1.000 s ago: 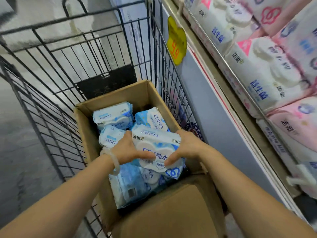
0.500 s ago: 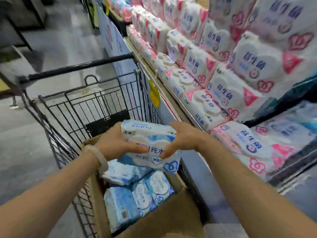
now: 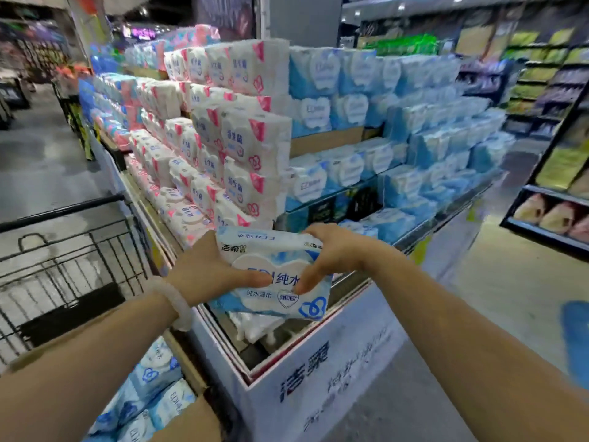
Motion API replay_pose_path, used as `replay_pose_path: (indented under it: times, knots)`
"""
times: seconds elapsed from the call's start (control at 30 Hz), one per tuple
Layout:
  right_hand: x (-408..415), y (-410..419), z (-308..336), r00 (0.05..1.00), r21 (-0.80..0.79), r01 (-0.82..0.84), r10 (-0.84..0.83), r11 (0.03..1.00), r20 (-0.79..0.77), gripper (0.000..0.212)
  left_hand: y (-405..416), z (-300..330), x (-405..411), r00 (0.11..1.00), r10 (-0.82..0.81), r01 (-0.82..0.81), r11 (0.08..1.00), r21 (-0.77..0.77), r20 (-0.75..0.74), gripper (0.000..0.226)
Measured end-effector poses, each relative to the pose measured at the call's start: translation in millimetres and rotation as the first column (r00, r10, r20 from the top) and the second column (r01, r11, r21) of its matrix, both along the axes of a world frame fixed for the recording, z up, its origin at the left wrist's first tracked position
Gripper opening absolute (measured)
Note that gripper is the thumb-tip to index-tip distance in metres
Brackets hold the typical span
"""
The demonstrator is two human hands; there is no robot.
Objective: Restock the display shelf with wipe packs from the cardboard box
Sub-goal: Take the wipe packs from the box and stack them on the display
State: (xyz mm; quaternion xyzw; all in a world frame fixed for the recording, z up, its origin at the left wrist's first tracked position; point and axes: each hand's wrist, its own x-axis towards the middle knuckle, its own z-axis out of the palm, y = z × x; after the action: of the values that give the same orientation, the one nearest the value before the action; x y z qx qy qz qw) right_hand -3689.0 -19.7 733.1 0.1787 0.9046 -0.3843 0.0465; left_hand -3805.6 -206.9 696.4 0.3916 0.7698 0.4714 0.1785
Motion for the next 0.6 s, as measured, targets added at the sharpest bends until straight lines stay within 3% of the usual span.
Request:
replay_pose_path:
  times: [0.13,0.37,0.5,0.6]
  knots:
    - [46,61,3,0.998,0.02,0.06,-0.06,0.998,0.004,0.073,65,5,36,0.999,-0.019,0.019,1.0,-0.025,-0.028,0.066]
    - [67,156,0,0.991,0.0,0.13,-0.13,0.991,-0.037,0.075,168,4,45,0.997,-0.058,0.056,0.998,-0.04,-0.044,0.059]
    - [46,217,-2,0.99,0.068,0.136,-0.135,0.988,-0.028,0.073,232,-13,17,0.998,0.051,-0.052,0.998,-0.02,-0.047,0.099]
    - [15,269,-2,0.994,0.12,0.108,-0.108,0.987,-0.006,0.07,284,-25,-7,0.991,0.125,-0.126,0.992,-0.009,-0.047,0.101]
